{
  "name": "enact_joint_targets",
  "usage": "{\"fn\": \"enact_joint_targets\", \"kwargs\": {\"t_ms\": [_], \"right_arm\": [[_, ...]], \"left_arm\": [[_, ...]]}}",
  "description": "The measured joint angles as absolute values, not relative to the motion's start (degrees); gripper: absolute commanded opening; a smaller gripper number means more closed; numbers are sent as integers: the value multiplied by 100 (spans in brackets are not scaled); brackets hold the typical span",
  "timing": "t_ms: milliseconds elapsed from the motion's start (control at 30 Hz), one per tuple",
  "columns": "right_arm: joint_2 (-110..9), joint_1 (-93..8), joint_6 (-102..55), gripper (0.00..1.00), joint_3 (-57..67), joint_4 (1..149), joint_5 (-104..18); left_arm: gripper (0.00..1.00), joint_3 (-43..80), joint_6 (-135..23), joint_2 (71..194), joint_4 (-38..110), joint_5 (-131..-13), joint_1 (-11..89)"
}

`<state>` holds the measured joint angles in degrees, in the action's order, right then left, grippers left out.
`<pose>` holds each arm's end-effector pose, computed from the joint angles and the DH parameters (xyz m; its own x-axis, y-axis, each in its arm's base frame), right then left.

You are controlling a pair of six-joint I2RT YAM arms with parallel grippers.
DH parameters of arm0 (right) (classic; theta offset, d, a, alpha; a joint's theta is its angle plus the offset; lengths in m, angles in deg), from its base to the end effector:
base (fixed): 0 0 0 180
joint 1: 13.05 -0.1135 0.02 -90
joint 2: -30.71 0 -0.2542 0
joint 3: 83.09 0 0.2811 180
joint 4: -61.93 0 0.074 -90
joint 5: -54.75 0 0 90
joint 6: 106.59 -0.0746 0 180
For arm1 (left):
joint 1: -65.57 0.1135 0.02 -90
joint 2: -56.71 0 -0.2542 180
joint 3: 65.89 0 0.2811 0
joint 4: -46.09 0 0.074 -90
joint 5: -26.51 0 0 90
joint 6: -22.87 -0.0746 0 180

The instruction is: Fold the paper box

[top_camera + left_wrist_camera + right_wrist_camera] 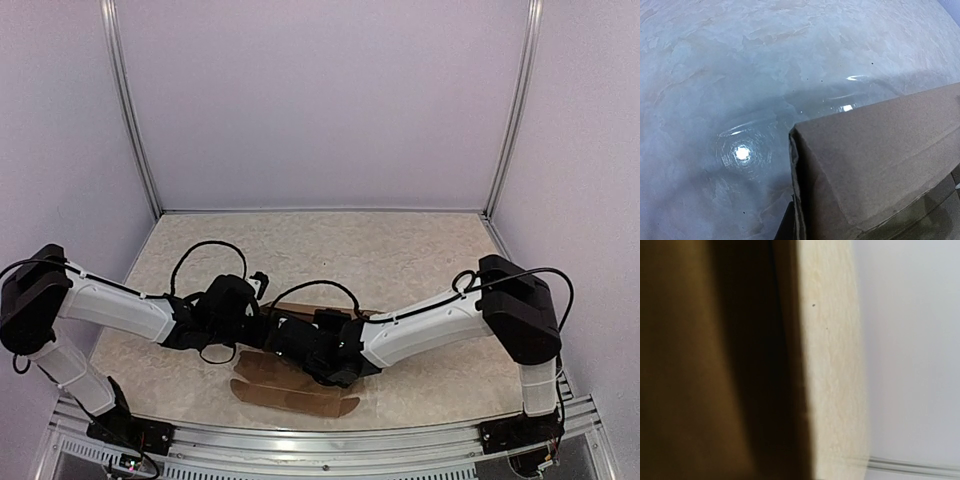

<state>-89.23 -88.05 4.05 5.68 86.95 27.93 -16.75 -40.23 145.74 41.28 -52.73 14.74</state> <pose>0.1801 0.4148 0.0988 -0.0929 -0.9613 -0.2593 -0.3634 0.2753 -0.8901 0.2231 -0.2518 0.0838 -0.7029 0.1590 -0.6933 0.4035 0.8918 -0.2045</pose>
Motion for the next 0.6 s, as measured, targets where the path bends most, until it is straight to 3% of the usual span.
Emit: {"fn": "enact_joint_targets", "kwargs": {"t_ms": [333, 600], "right_arm": [[-8615, -8801, -272, 54, 631, 9512, 1954], [-7277, -8751, -904, 73, 590, 9772, 518]], "left_arm": [[0, -1594, -4172, 14535, 4049, -5292, 1420], [0, -1358, -4395, 14454, 3997, -5290, 1404]]}}
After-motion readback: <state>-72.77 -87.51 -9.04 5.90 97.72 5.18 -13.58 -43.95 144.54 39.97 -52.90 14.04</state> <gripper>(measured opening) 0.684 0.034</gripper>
